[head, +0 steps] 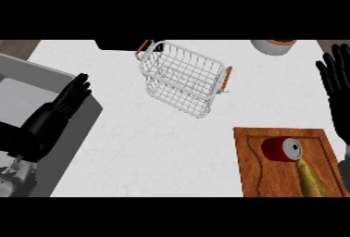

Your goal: Pick the pear from the cutting board and place it in the tiered basket

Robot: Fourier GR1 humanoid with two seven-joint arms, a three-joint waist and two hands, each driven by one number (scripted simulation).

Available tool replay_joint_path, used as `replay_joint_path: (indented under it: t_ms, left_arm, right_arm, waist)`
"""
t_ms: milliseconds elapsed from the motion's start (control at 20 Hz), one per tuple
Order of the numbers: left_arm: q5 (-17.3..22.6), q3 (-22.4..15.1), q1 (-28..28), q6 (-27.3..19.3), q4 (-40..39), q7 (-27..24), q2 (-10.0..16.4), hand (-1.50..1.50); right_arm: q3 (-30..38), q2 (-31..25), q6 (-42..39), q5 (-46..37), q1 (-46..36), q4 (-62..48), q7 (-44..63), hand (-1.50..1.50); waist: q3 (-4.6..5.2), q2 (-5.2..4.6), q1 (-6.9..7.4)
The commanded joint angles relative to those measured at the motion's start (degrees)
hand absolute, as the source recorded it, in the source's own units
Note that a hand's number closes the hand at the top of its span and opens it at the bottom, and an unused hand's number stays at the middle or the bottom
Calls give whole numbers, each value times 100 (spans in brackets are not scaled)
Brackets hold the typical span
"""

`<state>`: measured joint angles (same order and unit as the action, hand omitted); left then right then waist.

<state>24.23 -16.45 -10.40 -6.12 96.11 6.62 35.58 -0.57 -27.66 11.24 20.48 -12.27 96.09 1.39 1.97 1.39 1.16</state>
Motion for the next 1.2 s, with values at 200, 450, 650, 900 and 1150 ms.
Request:
replay_joint_path:
  t_ms: [200, 450, 650, 900, 1150]
  left_arm:
    - [-426, 96, 1208, -1255, -583, 39, -297, 0]
    - [-380, 8, 1518, -1671, -462, 239, -447, 0]
    - [-528, -168, 1655, -1998, -483, 47, -643, 0]
    - [-587, -252, 1750, -2185, -370, 12, -513, 0]
    - [-619, -405, 1591, -2351, -61, 327, -427, 0]
  right_arm:
    - [867, -1154, 23, -831, 724, 574, -688, 150]
    - [2220, -396, 1768, -799, 1327, -235, -462, -150]
    - [2334, -121, 1392, -534, 1816, 375, -1178, -150]
    - [2198, -479, 810, -726, 2756, 634, -952, -150]
    - [1489, -1045, 279, -1461, 3850, 955, -215, -150]
  waist:
    - [-181, -58, -329]
    - [-212, -82, -575]
    - [-197, -66, -608]
    - [-159, -105, -532]
    - [-125, -173, -497]
